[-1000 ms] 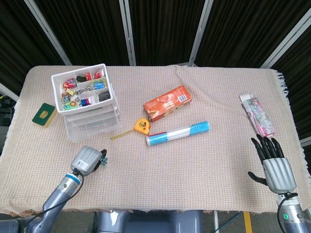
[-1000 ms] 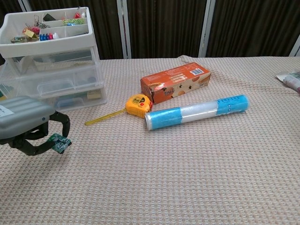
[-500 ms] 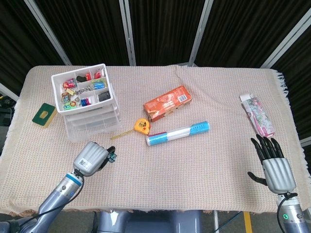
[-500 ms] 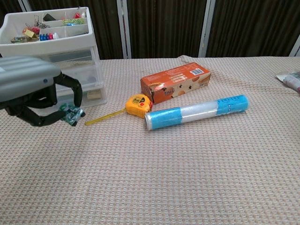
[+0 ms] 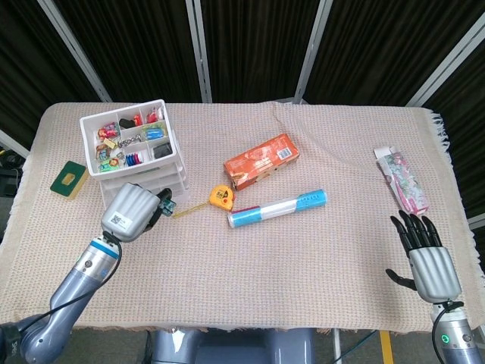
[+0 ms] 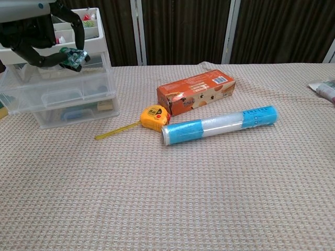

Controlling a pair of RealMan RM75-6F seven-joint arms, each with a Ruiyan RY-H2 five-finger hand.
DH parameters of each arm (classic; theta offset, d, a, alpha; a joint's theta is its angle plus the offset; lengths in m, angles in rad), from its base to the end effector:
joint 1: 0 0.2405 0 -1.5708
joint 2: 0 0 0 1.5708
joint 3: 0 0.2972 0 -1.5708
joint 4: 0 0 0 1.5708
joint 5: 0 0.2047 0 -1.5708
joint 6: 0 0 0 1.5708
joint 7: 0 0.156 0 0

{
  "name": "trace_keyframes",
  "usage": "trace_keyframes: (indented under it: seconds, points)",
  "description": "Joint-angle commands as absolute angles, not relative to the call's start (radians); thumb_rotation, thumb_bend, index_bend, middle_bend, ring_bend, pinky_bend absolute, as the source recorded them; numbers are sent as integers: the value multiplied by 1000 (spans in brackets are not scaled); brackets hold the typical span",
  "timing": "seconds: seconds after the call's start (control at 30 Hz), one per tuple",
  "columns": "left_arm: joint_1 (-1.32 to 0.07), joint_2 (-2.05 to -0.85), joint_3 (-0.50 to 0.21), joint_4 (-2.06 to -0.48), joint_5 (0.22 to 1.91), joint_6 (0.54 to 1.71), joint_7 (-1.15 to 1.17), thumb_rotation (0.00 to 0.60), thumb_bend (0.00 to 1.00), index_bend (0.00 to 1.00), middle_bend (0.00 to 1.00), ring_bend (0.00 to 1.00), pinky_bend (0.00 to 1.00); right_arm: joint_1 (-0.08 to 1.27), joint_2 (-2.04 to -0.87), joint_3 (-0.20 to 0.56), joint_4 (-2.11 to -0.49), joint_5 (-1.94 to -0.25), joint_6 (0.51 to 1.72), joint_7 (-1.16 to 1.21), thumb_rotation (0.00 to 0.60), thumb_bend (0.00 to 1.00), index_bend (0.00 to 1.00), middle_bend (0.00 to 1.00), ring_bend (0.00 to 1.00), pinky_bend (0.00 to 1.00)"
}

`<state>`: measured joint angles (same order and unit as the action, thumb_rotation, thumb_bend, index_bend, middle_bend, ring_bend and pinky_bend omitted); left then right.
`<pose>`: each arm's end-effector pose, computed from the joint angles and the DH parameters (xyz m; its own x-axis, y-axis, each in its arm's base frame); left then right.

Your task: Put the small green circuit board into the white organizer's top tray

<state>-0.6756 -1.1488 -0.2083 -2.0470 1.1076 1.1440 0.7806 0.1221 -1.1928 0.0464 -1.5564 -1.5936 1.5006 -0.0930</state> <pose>-0.1269 0.3321 0.1192 0.6429 -0.0040 0.7659 0.6920 -0.4255 -0.5831 -0.3299 -0.2071 0.1565 0.4670 0.0355 0.8836 -0.8742 -0.1317 0.4673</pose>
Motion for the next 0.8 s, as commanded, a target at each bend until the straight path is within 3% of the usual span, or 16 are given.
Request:
trace_keyframes:
  seconds: [0.03,0.8]
  points:
    - [-697,-1117,-242,-2022,1045,1134,779,600,500,629,999,938,726,122,-1192,47,-1557,-1592,1499,-93,600,0,36,0,0,0]
    - [-726,-1128,-180,-1894,883,1107,773,600,485,616,993,932,725,122,-1192,47,-1562,-1588,1497,-100,600,0,36,0,0,0]
